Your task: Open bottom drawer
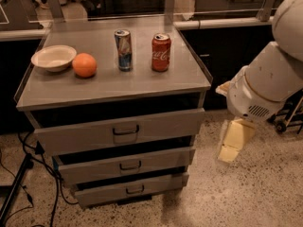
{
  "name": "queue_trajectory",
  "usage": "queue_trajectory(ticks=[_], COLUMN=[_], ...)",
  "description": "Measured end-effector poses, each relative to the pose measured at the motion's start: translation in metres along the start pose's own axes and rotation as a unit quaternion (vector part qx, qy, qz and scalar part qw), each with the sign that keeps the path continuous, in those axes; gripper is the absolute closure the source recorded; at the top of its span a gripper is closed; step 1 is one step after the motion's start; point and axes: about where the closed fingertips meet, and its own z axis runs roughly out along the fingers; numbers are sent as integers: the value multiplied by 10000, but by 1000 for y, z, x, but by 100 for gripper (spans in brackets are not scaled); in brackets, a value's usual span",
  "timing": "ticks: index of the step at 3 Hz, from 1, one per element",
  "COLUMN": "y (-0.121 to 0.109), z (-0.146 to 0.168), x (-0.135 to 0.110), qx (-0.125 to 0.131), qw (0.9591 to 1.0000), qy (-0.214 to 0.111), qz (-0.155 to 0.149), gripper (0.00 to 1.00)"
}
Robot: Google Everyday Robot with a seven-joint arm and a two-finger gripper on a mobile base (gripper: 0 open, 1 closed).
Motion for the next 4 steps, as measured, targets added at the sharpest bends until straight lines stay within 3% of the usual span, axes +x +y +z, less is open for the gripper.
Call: queue_trajectory(ticks=[1,2,3,4], y=[17,48,72,80], z=[10,47,104,145], x=[-2,-10,-9,-9], qx=[-164,-305,-544,-762], qw=[9998,9993,9978,9956], qy=[-80,-103,-99,-127], qz=[53,183,352,526], gripper=[0,0,0,0])
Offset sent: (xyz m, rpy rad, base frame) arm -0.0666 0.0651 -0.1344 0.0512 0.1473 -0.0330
